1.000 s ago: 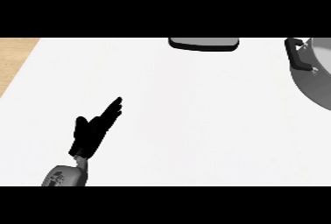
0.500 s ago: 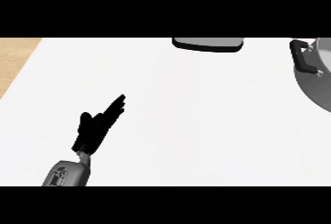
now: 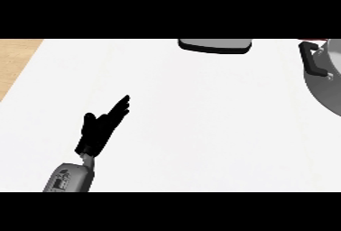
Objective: Pick the sweet potato from the tray and place it in the pot
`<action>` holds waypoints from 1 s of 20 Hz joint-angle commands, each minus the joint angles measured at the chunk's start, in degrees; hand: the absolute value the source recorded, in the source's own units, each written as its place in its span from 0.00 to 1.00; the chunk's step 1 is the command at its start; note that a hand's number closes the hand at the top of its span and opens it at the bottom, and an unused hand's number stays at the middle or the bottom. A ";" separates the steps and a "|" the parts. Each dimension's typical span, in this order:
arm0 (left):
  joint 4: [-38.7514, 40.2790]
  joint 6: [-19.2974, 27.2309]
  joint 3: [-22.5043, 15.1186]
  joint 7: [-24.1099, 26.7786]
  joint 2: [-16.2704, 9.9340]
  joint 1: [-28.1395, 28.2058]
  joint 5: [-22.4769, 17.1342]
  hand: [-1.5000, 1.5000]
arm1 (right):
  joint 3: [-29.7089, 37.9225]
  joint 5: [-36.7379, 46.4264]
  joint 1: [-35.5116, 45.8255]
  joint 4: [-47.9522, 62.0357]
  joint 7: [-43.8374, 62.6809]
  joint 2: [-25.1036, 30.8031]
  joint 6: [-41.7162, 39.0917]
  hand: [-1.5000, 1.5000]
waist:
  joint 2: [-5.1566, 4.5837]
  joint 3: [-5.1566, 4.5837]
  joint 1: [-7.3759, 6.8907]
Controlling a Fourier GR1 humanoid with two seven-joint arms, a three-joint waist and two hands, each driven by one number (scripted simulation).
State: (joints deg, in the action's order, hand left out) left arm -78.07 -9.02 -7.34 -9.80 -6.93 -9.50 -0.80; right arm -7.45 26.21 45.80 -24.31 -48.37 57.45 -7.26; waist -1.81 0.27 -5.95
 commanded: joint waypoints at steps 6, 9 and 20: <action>-0.90 1.58 -1.55 -0.21 1.84 0.89 1.45 0.50 | -11.78 15.47 5.93 8.73 8.96 -5.43 0.69 1.00 | 0.13 -0.13 -0.02; -0.06 0.05 0.48 0.21 -0.16 1.05 0.08 0.50 | -13.88 18.34 8.12 12.48 16.27 -8.54 -1.87 0.00 | 0.02 -0.15 -0.07; 1.67 0.07 1.97 2.17 -0.86 2.00 0.07 0.50 | 4.73 -0.32 13.74 17.61 5.48 -16.38 -8.85 0.00 | 0.27 0.07 2.51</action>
State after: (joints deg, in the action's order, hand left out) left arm -77.67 -9.61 -5.74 -8.31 -7.88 -7.68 -1.21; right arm -9.91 33.19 57.96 -8.44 -40.54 43.08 -13.35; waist -1.43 0.28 -4.05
